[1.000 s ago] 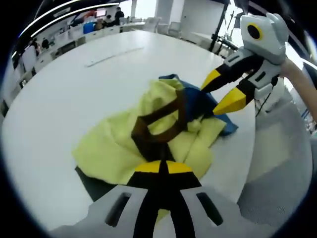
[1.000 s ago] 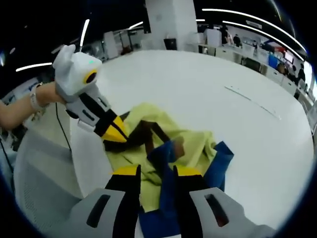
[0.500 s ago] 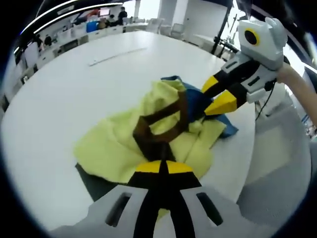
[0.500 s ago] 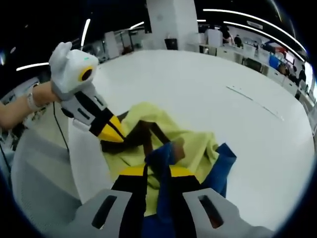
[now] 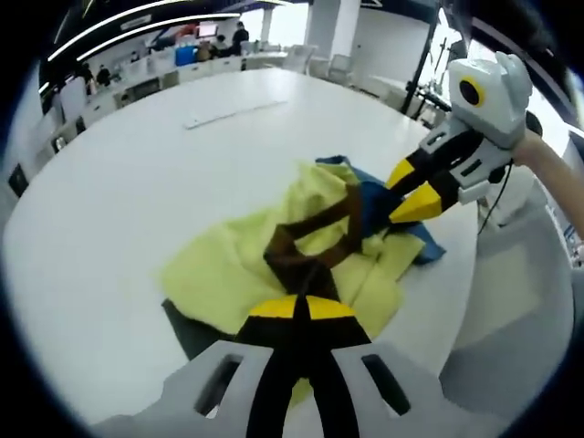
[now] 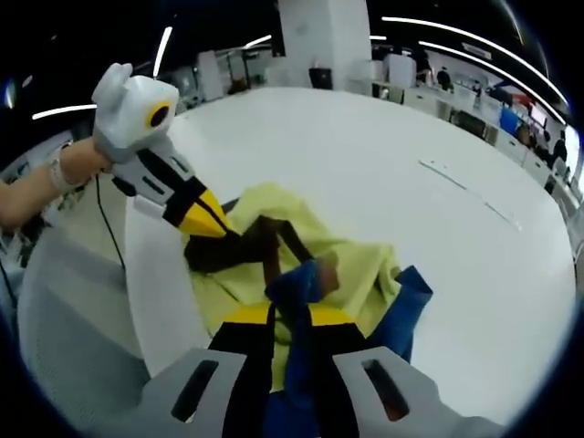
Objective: Fold the garment on the visible template until the final outline fits inside the template.
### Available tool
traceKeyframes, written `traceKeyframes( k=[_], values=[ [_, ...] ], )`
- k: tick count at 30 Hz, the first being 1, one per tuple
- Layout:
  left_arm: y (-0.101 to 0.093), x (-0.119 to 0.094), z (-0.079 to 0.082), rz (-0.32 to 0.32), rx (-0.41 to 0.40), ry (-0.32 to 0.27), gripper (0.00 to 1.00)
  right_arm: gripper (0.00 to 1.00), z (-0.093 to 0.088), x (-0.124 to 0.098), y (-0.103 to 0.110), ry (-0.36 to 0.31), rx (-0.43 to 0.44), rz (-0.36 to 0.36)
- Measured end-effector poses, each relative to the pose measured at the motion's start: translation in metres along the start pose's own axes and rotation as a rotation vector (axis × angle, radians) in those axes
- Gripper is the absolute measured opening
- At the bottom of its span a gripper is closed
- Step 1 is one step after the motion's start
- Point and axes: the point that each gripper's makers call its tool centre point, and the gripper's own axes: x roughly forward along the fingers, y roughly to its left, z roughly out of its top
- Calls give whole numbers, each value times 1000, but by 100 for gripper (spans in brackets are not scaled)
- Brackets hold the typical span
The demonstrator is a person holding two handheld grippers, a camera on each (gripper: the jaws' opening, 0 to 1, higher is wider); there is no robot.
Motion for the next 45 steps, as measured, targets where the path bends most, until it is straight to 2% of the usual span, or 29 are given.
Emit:
traceKeyframes(
  k=[3, 16, 22, 33, 45],
  values=[
    [7, -3, -3, 21, -3, 6, 0, 12, 1, 0, 0, -1, -3, -1],
    [14, -8, -10, 46, -30, 12, 0, 7, 0, -2, 0, 3, -20, -1],
    [16, -10, -11, 53, -34, 12, 0, 1, -2, -5, 1, 9, -33, 1],
    [29, -24, -15, 89, -58, 3, 0, 1, -5, -15, -4, 11, -41, -20],
    [35, -37, -16, 133, -46, -1, 0, 1, -8, -31, -14, -5, -21, -55]
  ],
)
